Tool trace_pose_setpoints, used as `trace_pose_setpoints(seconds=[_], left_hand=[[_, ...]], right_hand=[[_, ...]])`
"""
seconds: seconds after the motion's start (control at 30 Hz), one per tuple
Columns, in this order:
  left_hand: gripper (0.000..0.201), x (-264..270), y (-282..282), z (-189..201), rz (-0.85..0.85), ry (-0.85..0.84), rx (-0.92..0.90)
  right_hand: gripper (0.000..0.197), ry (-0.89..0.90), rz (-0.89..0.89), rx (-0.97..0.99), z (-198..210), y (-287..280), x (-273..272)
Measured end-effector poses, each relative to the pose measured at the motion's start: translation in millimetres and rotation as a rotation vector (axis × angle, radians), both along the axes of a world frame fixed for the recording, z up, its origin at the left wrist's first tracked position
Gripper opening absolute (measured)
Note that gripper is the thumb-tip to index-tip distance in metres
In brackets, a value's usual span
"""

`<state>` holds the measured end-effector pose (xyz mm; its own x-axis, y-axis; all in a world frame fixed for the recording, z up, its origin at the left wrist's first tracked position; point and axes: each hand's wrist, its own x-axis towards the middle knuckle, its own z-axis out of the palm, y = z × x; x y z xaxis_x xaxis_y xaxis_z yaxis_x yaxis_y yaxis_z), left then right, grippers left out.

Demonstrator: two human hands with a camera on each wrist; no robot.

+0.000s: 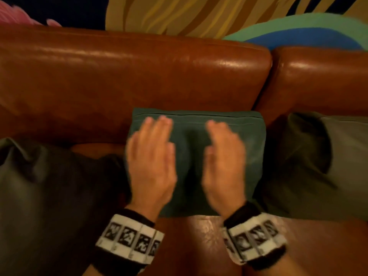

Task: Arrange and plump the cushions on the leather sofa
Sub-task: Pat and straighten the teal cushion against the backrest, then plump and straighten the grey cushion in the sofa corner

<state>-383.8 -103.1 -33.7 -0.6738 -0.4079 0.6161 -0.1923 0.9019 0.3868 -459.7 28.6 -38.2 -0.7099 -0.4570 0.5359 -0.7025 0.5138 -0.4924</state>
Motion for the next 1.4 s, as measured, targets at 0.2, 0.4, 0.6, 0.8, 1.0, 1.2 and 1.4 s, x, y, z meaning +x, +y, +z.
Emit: trace_pose_setpoints(seconds=[0.2,0.4,0.6,0.8,1.0,1.2,1.4], left_hand=[[0.052,15.2,-29.0,-47.2,-0.031,-0.503,-0.167],[0.057,51.8,-68.2,-51.2,0.286,-0.608,-0.032],[0.051,116.2,-59.6,-12.6,0.63,-0.246,0.162],[0.026,222.2,-48.2,25.0,0.539,-0.127,0.096],[0.033,314.3,-67.3,26.9,0.865,-0.136,0.155],[0.046,368.2,-80.8,1.5,1.205,-0.174,0.408],[0.074,386.8,-101.7,-24.0,1.289,0.174,0.815]], right_hand=[[0.057,0.08,-0.015,0.534,-30.3,15.9,-23.7],[0.059,-0.06,-0.187,0.539,-38.4,64.8,-55.1],[0.055,-0.234,-0.173,0.105,22.2,68.1,-34.5],[0.026,-0.169,0.529,0.262,58.8,-22.9,41.2],[0.029,-0.263,0.815,0.464,59.9,-156.7,94.1],[0.027,-0.289,0.816,0.479,72.9,-261.7,130.2],[0.057,-0.496,0.729,0.587,41.9,-327.0,161.4]])
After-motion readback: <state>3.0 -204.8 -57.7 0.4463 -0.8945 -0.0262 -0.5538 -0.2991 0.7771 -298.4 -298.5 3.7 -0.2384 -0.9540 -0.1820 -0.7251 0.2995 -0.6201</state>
